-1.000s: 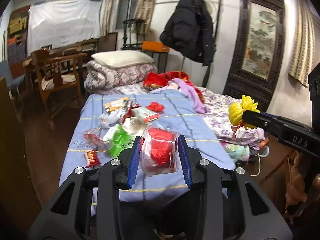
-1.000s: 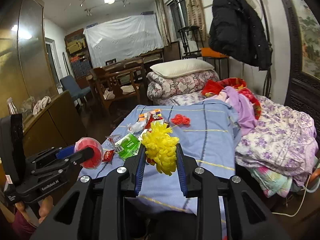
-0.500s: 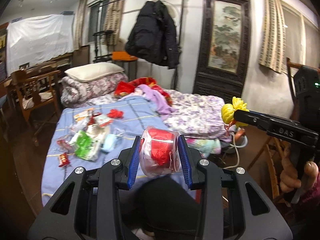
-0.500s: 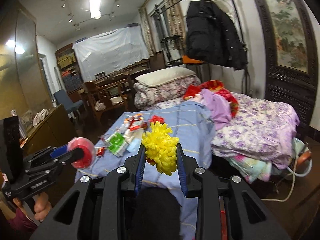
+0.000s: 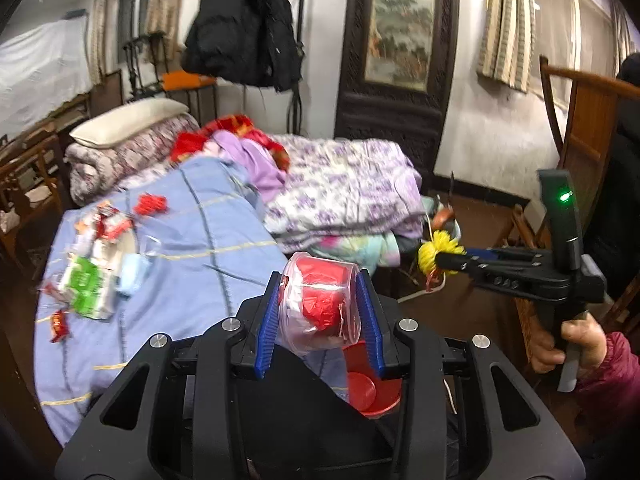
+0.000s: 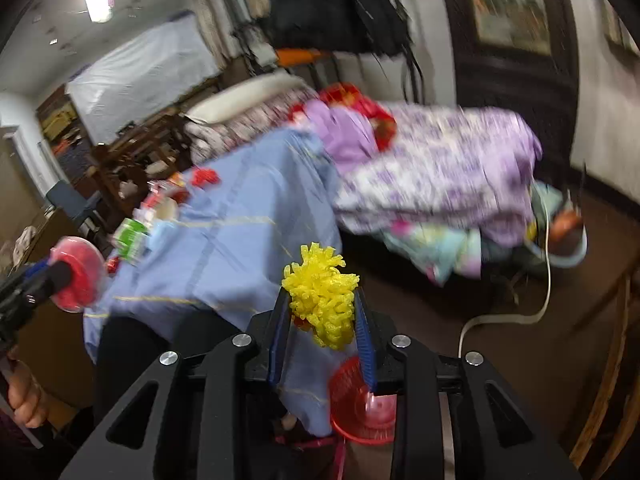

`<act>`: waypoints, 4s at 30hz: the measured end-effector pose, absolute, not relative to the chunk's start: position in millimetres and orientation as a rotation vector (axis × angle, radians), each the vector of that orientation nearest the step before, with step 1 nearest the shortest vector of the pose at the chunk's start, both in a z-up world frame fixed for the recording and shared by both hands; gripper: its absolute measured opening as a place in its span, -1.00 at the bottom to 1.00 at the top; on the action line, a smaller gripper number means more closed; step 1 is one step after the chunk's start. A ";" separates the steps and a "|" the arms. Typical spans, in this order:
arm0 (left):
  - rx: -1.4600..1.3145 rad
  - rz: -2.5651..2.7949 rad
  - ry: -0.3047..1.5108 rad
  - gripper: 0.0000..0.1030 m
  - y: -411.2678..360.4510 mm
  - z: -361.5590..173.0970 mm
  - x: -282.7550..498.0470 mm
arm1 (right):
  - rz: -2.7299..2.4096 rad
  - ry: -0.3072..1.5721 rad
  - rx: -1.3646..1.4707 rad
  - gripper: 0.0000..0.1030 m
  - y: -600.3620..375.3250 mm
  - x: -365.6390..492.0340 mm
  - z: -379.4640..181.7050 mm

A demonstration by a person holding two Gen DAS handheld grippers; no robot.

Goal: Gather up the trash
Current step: 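Carry the cup and pom-pom to the red wastebasket and release both, then move both open grippers back over the trash on the bedsheet, then grasp the red snack packet with the left gripper while the right grasps the green tea carton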

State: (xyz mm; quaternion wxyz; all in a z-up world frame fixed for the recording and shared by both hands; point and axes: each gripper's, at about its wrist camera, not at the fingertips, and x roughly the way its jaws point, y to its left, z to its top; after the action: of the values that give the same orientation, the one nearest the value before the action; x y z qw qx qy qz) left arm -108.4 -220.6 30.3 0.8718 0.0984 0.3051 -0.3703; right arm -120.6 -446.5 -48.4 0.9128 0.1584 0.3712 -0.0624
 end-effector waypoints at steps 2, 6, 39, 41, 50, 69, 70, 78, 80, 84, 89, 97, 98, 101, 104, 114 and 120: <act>0.217 -0.788 0.670 -0.27 -234.7 19.1 -100.2 | -0.148 0.819 0.372 -0.38 -460.2 -114.9 -75.0; 0.231 -0.811 0.727 -0.27 -255.6 -0.9 -85.0 | -0.175 0.925 0.405 -0.19 -475.5 -104.8 -126.1; 0.410 -0.909 0.915 0.17 -374.2 -73.1 -66.0 | -0.220 0.739 0.650 0.54 -542.5 -135.3 -126.7; 0.395 -0.890 0.907 0.27 -367.4 -69.1 -63.5 | -0.220 0.735 0.650 0.58 -540.7 -135.8 -123.8; 0.278 -0.787 0.849 0.45 -316.0 -40.3 -49.6 | -0.189 0.677 0.595 0.78 -520.0 -132.4 -92.4; -0.035 -0.455 0.778 0.65 -103.7 -20.9 -20.4 | 0.074 0.647 0.424 0.86 -376.0 -76.8 -21.0; -0.052 -0.431 0.781 0.65 -90.2 -23.1 -13.6 | 0.084 0.655 0.413 0.86 -365.6 -71.2 -20.1; -0.187 -0.242 0.851 0.65 4.6 -56.2 38.3 | 0.138 0.769 0.354 0.86 -305.0 -23.1 -31.3; -0.213 -0.205 0.868 0.65 23.8 -65.3 50.6 | 0.145 0.797 0.333 0.86 -290.6 -10.6 -34.3; -0.238 -0.167 0.892 0.65 51.2 -80.4 70.8 | 0.159 0.835 0.301 0.86 -271.4 6.2 -42.0; -0.218 -0.135 0.913 0.65 68.0 -93.3 92.0 | 0.171 0.878 0.266 0.86 -253.4 25.4 -51.8; -0.184 -0.139 0.896 0.56 68.0 -98.7 114.8 | 0.215 0.921 0.231 0.86 -224.9 54.5 -59.1; -0.176 -0.143 0.894 0.49 66.8 -99.1 118.2 | 0.220 0.923 0.228 0.86 -221.7 57.0 -59.2; -0.163 -0.163 0.902 0.02 63.6 -103.2 129.2 | 0.245 0.923 0.222 0.86 -210.4 65.6 -59.1; -0.183 -0.174 0.899 -0.23 66.9 -104.8 130.6 | 0.275 0.907 0.218 0.86 -197.6 75.2 -57.0; -0.220 -0.186 0.846 -0.23 85.8 -85.1 106.6 | 0.406 0.925 0.222 0.54 -146.4 123.6 -68.7; -0.230 -0.182 0.840 -0.23 91.0 -85.4 108.0 | 0.436 0.971 0.275 0.44 -130.8 151.6 -84.8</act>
State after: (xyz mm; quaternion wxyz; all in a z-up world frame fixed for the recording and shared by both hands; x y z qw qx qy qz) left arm 108.0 91.0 -85.4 0.9027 -0.1112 0.4062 -0.0882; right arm 151.6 -130.8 -84.8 0.8527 0.1306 0.4612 0.2074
